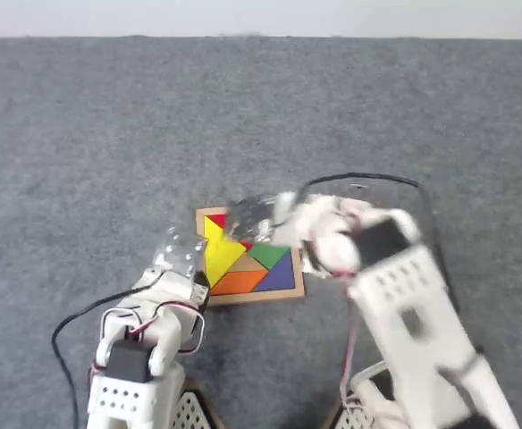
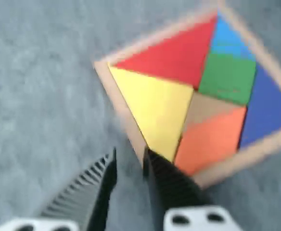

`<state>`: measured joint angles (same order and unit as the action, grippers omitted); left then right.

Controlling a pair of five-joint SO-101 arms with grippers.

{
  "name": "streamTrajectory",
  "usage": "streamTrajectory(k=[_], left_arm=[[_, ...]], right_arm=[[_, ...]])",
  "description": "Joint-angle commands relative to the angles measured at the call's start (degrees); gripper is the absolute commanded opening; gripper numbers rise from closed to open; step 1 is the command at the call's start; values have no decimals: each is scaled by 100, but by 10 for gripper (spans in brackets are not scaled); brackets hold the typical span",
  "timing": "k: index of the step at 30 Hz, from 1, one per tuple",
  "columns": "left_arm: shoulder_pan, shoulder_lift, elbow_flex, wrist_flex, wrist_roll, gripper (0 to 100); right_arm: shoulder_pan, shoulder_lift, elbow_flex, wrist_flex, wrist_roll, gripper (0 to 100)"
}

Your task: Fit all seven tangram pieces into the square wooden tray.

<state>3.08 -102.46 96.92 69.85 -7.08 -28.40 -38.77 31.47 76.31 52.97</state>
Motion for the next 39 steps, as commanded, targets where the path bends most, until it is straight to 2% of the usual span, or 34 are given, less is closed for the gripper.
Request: streamTrajectory(k=[1, 9, 14, 18, 25, 30, 39], left_arm=[[18, 0, -40, -18, 26, 88], [18, 0, -40, -18, 26, 88], [18, 0, -40, -18, 26, 88], [18, 0, -40, -18, 26, 88], [18, 0, -40, -18, 26, 88], [18, 0, -40, -18, 26, 88], [18, 0, -40, -18, 26, 88]], right_arm=[[295, -1288, 659, 31, -1108, 28], [611, -3723, 2954, 22, -2760, 30], [1701, -5086, 3736, -163, -2787, 31], [2167, -5613, 4193, -154, -2611, 32], [2255, -5710, 5222, -453, -2453, 28], [2756, -5710, 6286, -1015, -2479, 27], [2897, -5710, 6400, -1077, -2488, 27]])
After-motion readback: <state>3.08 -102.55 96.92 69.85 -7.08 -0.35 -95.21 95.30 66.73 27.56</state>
